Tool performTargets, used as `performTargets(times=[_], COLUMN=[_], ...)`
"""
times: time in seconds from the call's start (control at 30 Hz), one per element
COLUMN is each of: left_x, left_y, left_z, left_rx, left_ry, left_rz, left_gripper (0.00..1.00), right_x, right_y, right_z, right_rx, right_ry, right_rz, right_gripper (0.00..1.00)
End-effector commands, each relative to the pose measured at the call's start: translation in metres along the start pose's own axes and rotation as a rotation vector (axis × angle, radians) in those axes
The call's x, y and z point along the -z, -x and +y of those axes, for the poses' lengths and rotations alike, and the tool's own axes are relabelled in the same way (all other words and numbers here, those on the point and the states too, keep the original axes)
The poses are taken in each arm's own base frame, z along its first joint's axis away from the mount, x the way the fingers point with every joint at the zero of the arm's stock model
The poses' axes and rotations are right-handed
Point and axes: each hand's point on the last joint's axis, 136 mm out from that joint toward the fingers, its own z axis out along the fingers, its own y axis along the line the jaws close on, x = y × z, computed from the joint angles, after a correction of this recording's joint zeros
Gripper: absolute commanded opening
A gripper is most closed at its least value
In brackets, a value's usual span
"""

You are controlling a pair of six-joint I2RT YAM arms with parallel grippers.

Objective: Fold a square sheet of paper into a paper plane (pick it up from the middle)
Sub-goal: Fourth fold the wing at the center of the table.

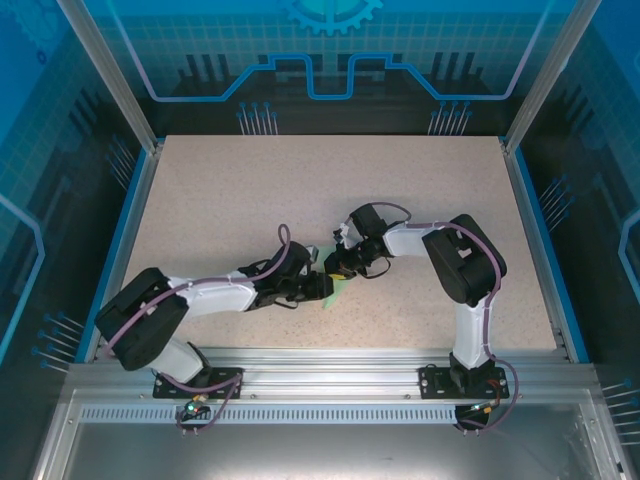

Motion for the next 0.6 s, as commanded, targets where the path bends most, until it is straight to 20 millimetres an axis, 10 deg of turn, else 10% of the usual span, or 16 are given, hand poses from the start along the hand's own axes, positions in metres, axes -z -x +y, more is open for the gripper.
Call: performTargets(times=[0.0,0.3,0.57], left_x=[-0.01,-0.022,-0.021], left_y=[-0.003,-0.009,-0.017], left_z=[-0.003,0.003,0.016], left_rx=[-0.016,-0.006,-0.006], left_ry=[0.0,0.023,0.036], left_rz=[0.034,0.062,0.049], left_gripper=[0.38,0.29,0.02], right_x=[0.002,0.004,0.017], right_y=[0.0,0.0,0.001], right_z=[0.005,0.008,0.019], right_rx=[0.009,0.015,0.033], right_ry=[0.011,0.018,0.026], right_rz=[0.001,0.001,-0.026], right_gripper=[0.15,0.15,0.16])
